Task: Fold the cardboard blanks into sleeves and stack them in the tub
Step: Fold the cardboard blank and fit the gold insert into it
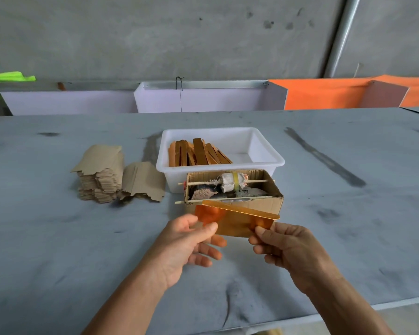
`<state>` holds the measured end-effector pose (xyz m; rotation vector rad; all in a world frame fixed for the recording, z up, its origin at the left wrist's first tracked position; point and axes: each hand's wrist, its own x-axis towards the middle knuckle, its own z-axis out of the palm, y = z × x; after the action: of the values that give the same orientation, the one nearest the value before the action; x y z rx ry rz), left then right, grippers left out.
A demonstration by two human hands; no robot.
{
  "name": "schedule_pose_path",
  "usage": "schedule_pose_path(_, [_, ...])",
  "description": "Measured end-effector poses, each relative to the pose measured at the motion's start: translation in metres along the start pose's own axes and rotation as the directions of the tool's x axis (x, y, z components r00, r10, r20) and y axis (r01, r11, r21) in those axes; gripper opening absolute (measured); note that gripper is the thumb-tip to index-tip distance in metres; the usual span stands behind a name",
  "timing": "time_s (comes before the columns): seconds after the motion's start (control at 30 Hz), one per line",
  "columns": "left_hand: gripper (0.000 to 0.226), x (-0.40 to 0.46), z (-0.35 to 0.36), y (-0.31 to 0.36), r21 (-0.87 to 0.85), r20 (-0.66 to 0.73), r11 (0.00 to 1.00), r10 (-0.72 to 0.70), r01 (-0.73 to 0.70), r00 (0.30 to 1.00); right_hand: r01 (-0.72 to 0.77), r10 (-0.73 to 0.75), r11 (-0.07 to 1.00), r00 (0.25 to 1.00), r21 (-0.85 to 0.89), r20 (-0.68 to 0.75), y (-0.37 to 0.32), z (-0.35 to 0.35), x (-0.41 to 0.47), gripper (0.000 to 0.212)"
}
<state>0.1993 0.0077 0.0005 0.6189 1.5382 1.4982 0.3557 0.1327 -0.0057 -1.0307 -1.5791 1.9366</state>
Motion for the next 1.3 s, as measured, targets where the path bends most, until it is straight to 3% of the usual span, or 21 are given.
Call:
schedule_pose_path(0.13, [0.016, 0.004, 0.003, -0.001, -0.066, -0.099, 0.997, -0.045, 0.039, 0.994, -0.022, 0.022, 1.0, 1.0, -0.022, 0.013, -0.006, 0.005, -0.001, 0.013])
schedule_pose_path(0.5, [0.014, 0.003, 0.009, -0.004, -0.112, -0.169, 0.994, -0.019, 0.0, 0.985, -0.015, 0.018, 0.998, 0.998, 0.061, -0.061, -0.008, 0.014, -0.002, 0.014])
schedule_pose_path(0.87, [0.006, 0.006, 0.016, -0.008, -0.296, -0.248, 0.954, -0.039, -0.037, 0.968, 0.001, 0.017, 0.982, 0.995, 0.187, -0.095, -0.002, 0.018, 0.001, 0.004])
schedule_pose_path(1.3, [0.013, 0.007, 0.016, -0.014, -0.157, -0.349, 0.978, 0.072, -0.134, 0.934, 0.078, -0.038, 0.977, 0.98, 0.201, -0.193, 0.007, 0.026, 0.005, 0.011])
